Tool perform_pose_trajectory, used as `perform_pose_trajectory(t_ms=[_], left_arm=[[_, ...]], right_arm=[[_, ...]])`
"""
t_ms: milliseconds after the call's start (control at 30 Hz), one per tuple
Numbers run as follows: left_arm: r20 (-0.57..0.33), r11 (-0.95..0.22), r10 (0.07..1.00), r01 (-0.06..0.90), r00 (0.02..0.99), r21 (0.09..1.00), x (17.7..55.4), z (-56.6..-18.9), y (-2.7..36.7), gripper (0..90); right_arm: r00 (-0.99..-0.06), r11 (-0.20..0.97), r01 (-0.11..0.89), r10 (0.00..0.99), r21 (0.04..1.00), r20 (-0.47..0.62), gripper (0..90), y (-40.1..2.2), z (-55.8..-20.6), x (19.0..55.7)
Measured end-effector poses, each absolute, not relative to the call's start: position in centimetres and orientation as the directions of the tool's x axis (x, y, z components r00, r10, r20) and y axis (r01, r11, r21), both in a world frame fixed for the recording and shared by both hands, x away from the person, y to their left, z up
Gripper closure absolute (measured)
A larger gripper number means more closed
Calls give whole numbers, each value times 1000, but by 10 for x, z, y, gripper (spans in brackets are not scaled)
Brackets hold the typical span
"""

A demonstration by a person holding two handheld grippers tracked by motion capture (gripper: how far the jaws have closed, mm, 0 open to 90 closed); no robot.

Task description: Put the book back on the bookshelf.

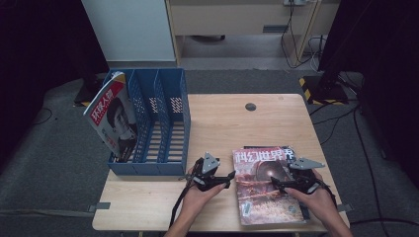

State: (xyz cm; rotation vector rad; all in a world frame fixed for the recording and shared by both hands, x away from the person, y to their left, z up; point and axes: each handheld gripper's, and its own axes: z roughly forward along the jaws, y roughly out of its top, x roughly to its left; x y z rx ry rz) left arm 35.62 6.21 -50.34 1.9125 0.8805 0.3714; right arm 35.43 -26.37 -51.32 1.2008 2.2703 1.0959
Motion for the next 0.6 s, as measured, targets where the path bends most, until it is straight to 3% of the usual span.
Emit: perform_pose_trajectory(t_ms=[600], left_arm=[[-128, -310, 679, 440, 723, 842, 354, -511, 47, 205]], right_arm=[[-595, 347, 566, 800, 747, 79, 155, -270, -511, 351]])
